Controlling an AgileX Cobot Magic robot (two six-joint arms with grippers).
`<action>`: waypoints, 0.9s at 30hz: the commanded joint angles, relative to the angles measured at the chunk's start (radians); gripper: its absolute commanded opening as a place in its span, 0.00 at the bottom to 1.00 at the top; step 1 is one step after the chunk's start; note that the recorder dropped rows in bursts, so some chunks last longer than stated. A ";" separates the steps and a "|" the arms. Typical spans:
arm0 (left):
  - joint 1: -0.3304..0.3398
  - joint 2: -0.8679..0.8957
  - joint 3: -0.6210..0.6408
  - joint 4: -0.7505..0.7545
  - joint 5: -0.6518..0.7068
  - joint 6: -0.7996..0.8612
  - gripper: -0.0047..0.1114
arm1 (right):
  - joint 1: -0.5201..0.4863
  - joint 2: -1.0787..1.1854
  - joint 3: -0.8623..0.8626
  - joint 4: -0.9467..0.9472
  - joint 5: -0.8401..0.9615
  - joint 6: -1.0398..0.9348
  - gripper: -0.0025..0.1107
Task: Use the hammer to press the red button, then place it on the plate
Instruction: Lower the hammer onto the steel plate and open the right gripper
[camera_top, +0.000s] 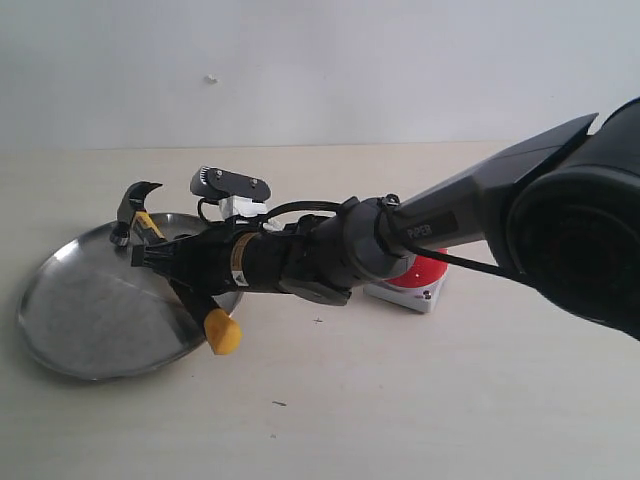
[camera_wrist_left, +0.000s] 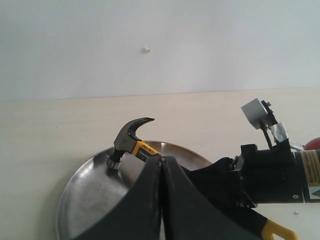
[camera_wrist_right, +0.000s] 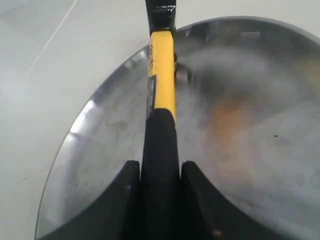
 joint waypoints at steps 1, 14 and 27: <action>0.003 -0.005 0.005 0.000 0.004 0.001 0.04 | 0.001 -0.007 -0.014 -0.007 -0.047 -0.021 0.12; 0.003 -0.005 0.005 0.000 0.004 0.001 0.04 | 0.001 -0.007 -0.014 -0.025 0.078 -0.025 0.33; 0.003 -0.005 0.005 0.000 0.004 0.001 0.04 | -0.013 -0.118 -0.014 -0.025 0.246 -0.056 0.33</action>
